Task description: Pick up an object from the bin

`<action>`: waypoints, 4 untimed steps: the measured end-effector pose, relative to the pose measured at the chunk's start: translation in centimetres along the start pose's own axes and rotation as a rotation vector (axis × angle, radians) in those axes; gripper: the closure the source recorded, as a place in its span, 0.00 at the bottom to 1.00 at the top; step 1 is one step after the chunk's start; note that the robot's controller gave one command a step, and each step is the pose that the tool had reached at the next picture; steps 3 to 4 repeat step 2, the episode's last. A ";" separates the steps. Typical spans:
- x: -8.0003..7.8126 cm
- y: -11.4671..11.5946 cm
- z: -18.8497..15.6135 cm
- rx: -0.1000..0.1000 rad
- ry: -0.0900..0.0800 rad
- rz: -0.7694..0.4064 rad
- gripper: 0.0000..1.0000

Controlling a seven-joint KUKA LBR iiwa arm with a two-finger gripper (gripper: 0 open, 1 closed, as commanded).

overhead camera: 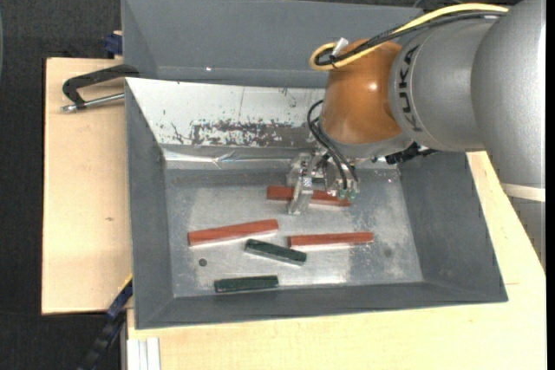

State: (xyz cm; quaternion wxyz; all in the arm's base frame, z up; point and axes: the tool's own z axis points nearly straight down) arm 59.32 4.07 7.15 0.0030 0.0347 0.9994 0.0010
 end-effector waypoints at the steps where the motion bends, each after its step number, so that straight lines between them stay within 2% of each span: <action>1: 0.0 0.0 0.0 0.000 0.000 0.000 1.00; 2: 0.3 1.9 -15.1 0.000 -0.001 0.066 1.00; 4: 0.3 1.9 -15.1 0.000 -0.001 0.066 1.00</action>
Offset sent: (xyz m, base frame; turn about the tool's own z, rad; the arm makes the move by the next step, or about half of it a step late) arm -0.0047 0.0172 0.1489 0.0678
